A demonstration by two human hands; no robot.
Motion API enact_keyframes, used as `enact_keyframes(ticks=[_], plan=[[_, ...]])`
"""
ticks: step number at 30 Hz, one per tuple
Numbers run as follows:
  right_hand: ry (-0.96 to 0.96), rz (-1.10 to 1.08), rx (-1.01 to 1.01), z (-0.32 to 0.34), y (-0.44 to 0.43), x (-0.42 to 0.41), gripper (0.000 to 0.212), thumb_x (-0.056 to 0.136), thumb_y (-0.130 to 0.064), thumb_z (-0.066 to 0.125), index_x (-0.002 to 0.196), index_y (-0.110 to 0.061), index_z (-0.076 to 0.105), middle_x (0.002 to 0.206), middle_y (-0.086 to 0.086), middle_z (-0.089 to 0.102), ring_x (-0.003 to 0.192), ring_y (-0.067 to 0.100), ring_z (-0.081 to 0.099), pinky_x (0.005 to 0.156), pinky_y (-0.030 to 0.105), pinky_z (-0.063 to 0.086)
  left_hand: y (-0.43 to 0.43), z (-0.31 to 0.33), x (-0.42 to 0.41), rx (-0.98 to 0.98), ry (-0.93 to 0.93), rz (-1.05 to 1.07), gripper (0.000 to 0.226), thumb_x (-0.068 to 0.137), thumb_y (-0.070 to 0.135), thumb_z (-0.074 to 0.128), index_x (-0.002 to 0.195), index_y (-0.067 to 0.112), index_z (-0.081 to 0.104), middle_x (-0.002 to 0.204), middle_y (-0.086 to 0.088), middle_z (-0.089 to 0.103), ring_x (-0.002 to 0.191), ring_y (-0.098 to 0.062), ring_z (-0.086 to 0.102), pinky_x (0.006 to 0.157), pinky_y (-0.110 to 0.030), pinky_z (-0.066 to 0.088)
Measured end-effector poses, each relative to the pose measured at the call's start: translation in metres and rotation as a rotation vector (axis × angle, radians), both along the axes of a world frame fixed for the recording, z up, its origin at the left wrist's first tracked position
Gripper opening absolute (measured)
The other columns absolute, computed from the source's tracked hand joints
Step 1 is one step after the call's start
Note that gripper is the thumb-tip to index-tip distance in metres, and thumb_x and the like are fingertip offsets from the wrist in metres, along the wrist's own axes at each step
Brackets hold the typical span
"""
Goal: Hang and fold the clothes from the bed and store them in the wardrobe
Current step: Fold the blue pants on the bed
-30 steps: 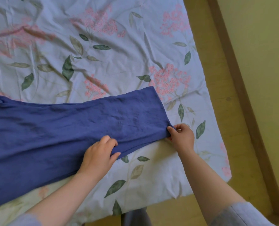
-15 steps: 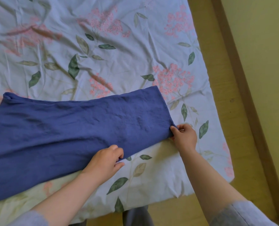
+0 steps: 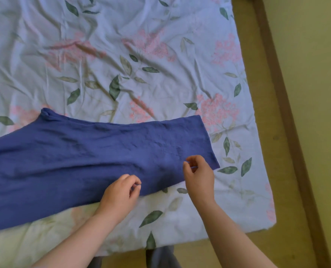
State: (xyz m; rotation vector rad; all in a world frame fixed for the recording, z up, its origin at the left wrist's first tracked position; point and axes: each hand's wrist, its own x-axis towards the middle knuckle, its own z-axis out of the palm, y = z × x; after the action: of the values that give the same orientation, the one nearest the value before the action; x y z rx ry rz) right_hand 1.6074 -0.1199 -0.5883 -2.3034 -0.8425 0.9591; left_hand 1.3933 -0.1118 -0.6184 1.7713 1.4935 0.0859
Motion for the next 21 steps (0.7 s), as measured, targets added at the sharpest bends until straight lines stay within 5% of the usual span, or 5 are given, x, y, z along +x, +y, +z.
enact_keyframes(ticks=[4, 9, 13, 16, 21], plan=[[0.077, 0.080, -0.018, 0.009, 0.015, -0.060, 0.006, 0.094, -0.018, 0.056, 0.097, -0.021, 0.061, 0.084, -0.011, 0.064, 0.078, 0.006, 0.061, 0.068, 0.018, 0.047, 0.003, 0.009, -0.047, -0.014, -0.003, 0.178, 0.017, 0.087, 0.015, 0.066, 0.104, 0.014, 0.067, 0.089, 0.003, 0.062, 0.085, -0.021, 0.062, 0.080, -0.038, 0.050], [0.178, 0.217, -0.054, 0.011, 0.034, -0.144, 0.010, 0.094, -0.014, 0.055, 0.098, -0.019, 0.063, 0.079, -0.011, 0.063, 0.073, 0.004, 0.058, 0.063, 0.013, 0.043, 0.002, 0.004, -0.122, -0.164, 0.262, 0.159, 0.065, 0.092, 0.040, 0.058, 0.148, 0.017, 0.035, 0.148, -0.005, 0.034, 0.133, -0.027, 0.038, 0.109, -0.033, 0.034], [0.214, 0.284, -0.089, 0.005, 0.045, -0.206, 0.011, 0.095, -0.014, 0.053, 0.100, -0.018, 0.062, 0.077, -0.009, 0.061, 0.065, 0.006, 0.054, 0.057, 0.016, 0.041, -0.014, 0.004, -0.176, -0.327, 0.286, 0.134, 0.036, 0.095, 0.042, 0.053, 0.120, 0.017, 0.059, 0.123, -0.005, 0.053, 0.114, -0.023, 0.055, 0.093, -0.029, 0.042], [0.226, 0.338, -0.122, 0.000, 0.048, -0.249, 0.012, 0.096, -0.014, 0.052, 0.100, -0.020, 0.061, 0.075, -0.007, 0.060, 0.059, 0.006, 0.051, 0.048, 0.013, 0.039, -0.023, 0.009, -0.217, -0.305, 0.148, 0.325, 0.019, 0.093, 0.030, 0.058, 0.095, 0.013, 0.065, 0.101, -0.006, 0.060, 0.097, -0.024, 0.061, 0.084, -0.033, 0.046], [0.239, 0.428, -0.179, -0.006, 0.050, -0.314, 0.014, 0.097, -0.017, 0.051, 0.106, -0.020, 0.062, 0.079, -0.008, 0.061, 0.063, 0.007, 0.053, 0.054, 0.018, 0.041, -0.025, 0.015, -0.286, -0.152, 0.058, 0.523, 0.012, 0.089, 0.014, 0.064, 0.099, 0.008, 0.066, 0.097, -0.006, 0.062, 0.086, -0.022, 0.062, 0.078, -0.037, 0.050]])
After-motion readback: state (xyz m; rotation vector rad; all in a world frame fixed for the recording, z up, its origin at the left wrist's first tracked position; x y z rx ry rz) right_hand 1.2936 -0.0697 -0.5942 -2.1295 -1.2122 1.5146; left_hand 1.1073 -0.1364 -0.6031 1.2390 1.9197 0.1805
